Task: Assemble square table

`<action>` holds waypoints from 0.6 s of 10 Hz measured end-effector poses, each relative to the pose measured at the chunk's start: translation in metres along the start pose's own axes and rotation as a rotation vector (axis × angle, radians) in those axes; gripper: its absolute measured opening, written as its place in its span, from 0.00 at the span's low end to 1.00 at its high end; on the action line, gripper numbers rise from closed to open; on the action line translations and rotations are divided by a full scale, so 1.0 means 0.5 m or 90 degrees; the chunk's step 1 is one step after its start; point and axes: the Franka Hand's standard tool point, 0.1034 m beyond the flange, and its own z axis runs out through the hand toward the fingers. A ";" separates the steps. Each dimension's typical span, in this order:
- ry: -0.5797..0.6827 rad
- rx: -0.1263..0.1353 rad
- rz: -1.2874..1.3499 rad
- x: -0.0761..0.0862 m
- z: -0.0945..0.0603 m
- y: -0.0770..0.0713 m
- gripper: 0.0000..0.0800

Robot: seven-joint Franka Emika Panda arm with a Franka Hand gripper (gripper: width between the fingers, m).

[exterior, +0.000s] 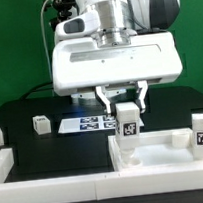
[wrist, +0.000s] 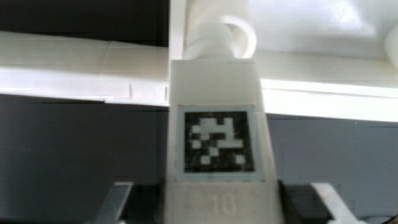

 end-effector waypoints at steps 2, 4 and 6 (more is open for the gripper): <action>0.008 -0.001 -0.003 0.001 0.005 -0.008 0.36; 0.016 -0.003 -0.003 -0.003 0.015 -0.011 0.36; 0.011 -0.002 -0.003 -0.012 0.023 -0.014 0.36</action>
Offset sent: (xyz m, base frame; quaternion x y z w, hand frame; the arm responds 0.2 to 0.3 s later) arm 0.0052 0.0036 -0.0139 -0.0087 0.0118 0.0085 0.9999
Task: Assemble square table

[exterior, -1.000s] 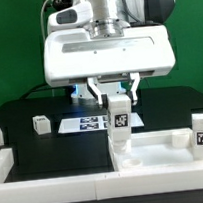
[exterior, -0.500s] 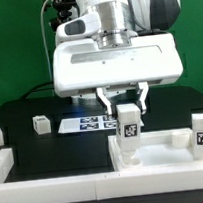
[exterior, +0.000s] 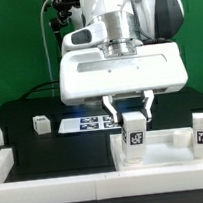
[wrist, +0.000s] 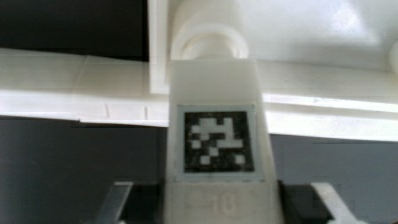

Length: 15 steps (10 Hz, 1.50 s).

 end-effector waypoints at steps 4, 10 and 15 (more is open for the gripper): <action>-0.001 0.000 0.000 -0.001 0.000 0.000 0.46; -0.001 0.000 0.000 -0.002 0.000 0.000 0.81; -0.093 0.029 0.057 -0.001 0.000 -0.005 0.81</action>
Offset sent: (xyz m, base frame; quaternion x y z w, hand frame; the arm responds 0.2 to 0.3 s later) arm 0.0000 0.0000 0.0000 0.0000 0.0000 0.0000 1.0000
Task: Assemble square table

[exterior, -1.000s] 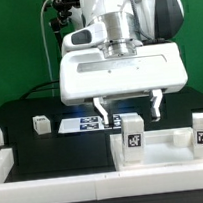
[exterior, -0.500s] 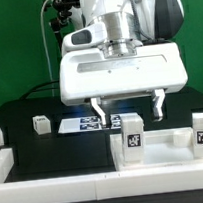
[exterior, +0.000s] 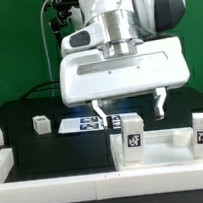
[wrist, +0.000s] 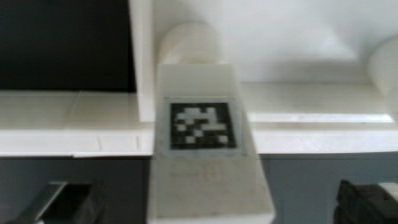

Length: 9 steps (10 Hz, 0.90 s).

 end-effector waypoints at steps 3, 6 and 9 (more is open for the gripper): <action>-0.105 0.034 0.052 -0.001 0.017 -0.022 0.81; -0.146 0.048 0.048 0.004 0.015 -0.028 0.81; -0.180 0.046 0.058 0.000 0.008 0.002 0.81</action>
Offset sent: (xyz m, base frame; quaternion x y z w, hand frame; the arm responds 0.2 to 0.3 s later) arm 0.0111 0.0104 0.0049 -0.0013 -0.1725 0.0056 0.9850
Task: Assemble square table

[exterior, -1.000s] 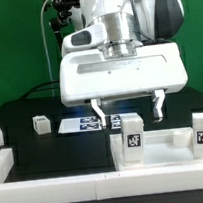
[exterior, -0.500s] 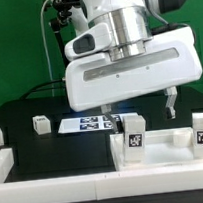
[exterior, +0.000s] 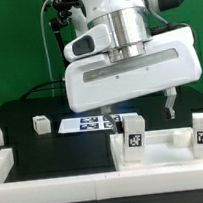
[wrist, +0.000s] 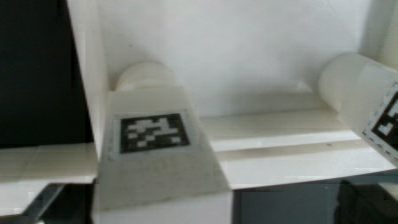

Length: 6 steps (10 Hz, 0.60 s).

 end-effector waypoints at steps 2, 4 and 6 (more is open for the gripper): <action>-0.006 -0.007 0.022 0.014 0.006 0.026 0.81; -0.006 -0.008 0.031 0.012 0.012 0.034 0.81; -0.005 -0.002 0.101 0.012 0.013 0.031 0.59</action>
Offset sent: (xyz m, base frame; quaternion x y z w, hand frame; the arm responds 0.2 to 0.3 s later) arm 0.0000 0.0000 0.0000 0.0000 0.0000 0.0650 0.9979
